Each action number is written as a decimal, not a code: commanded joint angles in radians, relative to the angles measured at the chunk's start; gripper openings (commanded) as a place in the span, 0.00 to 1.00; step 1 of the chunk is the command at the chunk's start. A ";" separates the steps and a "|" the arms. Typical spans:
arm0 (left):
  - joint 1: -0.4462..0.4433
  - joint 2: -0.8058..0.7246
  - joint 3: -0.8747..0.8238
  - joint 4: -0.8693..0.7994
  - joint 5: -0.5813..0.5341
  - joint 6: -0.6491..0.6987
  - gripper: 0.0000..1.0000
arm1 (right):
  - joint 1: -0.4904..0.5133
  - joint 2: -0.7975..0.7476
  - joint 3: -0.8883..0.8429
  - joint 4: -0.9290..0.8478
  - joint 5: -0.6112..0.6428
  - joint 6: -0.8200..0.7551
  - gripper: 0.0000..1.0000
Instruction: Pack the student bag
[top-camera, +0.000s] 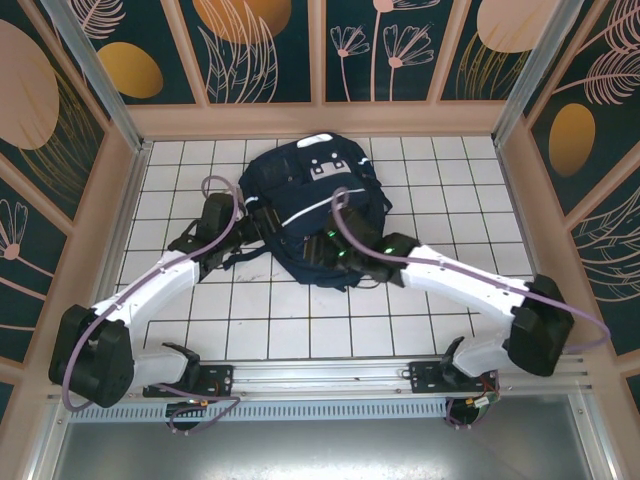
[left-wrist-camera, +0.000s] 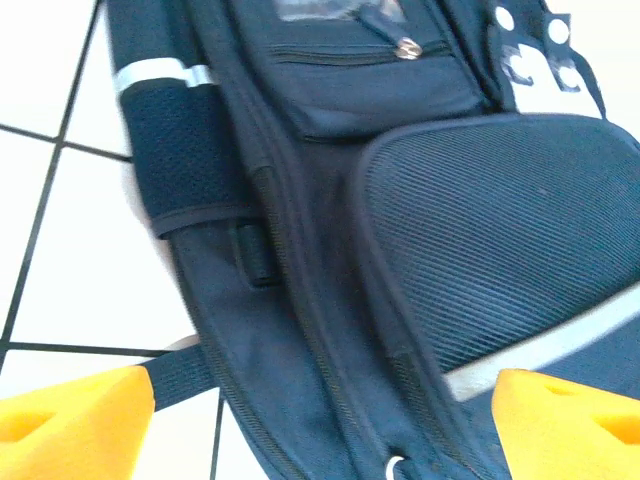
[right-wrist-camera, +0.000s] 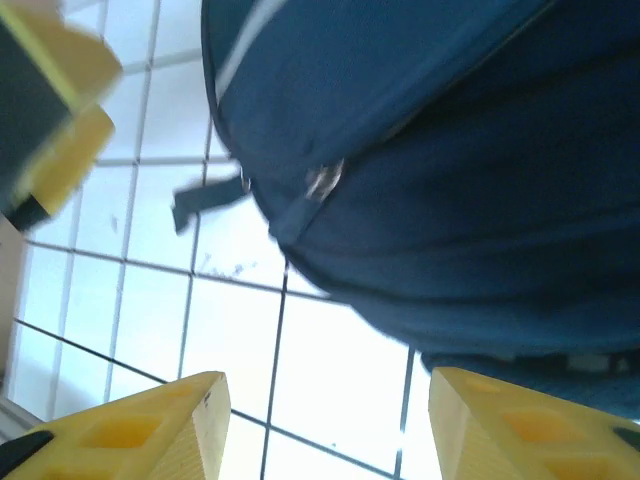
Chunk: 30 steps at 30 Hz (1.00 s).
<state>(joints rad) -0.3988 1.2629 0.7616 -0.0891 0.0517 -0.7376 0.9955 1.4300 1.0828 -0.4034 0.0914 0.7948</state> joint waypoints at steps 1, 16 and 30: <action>0.029 -0.031 -0.046 0.100 0.013 -0.081 0.88 | 0.069 0.112 0.104 -0.087 0.175 0.052 0.56; 0.051 -0.034 -0.081 0.129 0.026 -0.060 0.89 | 0.093 0.406 0.383 -0.222 0.378 0.111 0.61; 0.051 -0.033 -0.073 0.132 0.031 -0.051 0.90 | 0.074 0.428 0.410 -0.346 0.475 0.166 0.36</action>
<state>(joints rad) -0.3576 1.2423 0.6918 0.0174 0.0708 -0.7979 1.0767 1.8938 1.4918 -0.6781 0.5087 0.9455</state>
